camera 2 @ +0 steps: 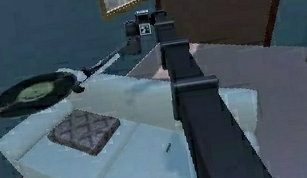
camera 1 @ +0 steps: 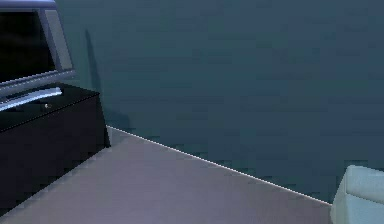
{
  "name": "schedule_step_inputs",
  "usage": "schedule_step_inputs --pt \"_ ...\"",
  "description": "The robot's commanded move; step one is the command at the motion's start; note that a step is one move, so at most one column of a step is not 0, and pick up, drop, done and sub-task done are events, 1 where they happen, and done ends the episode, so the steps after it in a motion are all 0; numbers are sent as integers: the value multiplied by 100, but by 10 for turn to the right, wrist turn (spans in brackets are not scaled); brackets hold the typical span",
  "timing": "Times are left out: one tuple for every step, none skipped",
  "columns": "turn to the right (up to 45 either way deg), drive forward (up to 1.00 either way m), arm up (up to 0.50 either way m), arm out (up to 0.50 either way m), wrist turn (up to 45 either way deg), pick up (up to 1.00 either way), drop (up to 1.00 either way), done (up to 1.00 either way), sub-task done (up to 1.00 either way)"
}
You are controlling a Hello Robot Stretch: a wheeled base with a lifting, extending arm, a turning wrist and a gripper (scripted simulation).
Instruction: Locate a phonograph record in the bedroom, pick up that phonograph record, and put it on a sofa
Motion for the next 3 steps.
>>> schedule_step_inputs --pt "0 0 0 0 150 0 0 0 0" --pt "0 0 -40 0 0 0 0 0 0" --pt "0 0 -32 0 0 0 0 0 0"
